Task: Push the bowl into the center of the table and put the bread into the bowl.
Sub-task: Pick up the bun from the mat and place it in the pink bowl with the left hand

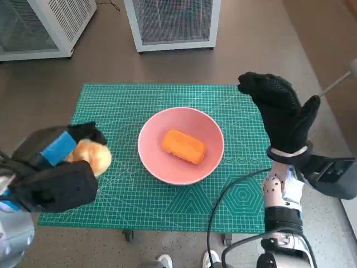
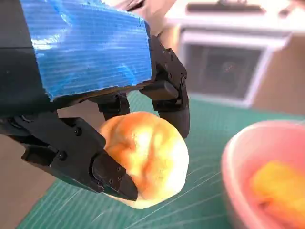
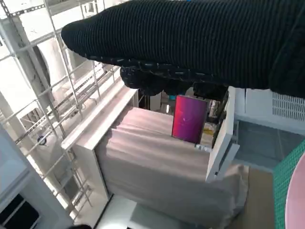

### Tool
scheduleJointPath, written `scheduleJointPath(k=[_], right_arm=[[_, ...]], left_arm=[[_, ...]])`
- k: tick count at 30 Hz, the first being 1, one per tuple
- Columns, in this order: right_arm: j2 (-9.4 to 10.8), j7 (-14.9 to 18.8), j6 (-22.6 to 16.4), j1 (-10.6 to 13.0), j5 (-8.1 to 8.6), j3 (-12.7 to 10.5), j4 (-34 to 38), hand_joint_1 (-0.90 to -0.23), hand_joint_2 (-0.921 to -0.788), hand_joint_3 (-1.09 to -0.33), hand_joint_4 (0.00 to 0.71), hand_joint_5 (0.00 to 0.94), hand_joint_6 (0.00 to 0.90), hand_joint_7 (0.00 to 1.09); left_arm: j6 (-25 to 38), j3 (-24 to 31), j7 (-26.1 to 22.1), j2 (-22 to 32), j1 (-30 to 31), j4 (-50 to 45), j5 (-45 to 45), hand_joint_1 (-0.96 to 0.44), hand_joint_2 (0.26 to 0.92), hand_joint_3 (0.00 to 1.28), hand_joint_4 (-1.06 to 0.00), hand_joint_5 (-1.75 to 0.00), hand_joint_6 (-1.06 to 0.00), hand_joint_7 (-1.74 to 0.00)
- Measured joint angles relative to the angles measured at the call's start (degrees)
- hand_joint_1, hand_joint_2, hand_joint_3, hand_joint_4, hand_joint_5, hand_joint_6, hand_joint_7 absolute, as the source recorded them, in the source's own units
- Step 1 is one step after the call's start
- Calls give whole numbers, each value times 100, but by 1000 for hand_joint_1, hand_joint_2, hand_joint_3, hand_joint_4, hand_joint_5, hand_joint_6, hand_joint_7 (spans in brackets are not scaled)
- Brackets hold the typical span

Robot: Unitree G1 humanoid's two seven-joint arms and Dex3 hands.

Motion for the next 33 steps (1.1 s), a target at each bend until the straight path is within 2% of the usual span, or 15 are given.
scheduleJointPath(k=[7, 15, 23, 30, 33], right_arm=[[4, 43, 24, 1, 9, 0, 22, -501, -921, -500, 321, 0, 530, 25], [30, 98, 55, 18, 61, 6, 20, -508, -921, -495, 315, 0, 533, 27], [27, 120, 147, 73, 108, 1, -37, -510, -921, -494, 313, 0, 533, 27], [25, 120, 193, 171, 162, 2, -181, -509, -921, -495, 316, 2, 532, 28], [22, 119, 192, 223, 165, 0, -213, -505, -921, -496, 323, 5, 532, 28]], left_arm=[[-387, -338, 57, -240, -612, 145, -359, 3, 911, 40, -732, -1196, -688, -1032], [-1035, -1076, 361, -739, -1222, 775, -329, 2, 910, 41, -732, -1208, -695, -1012], [-1627, -1500, 766, -1176, -1707, 1409, -191, 2, 909, 42, -734, -1206, -695, -1013], [-1838, -1723, 837, -1426, -1893, 1798, -130, 2, 919, 68, -703, -1258, -632, -1053], [-1909, -1769, 842, -1493, -1925, 1955, -130, 2, 920, 107, -672, -1293, -574, -1108]])
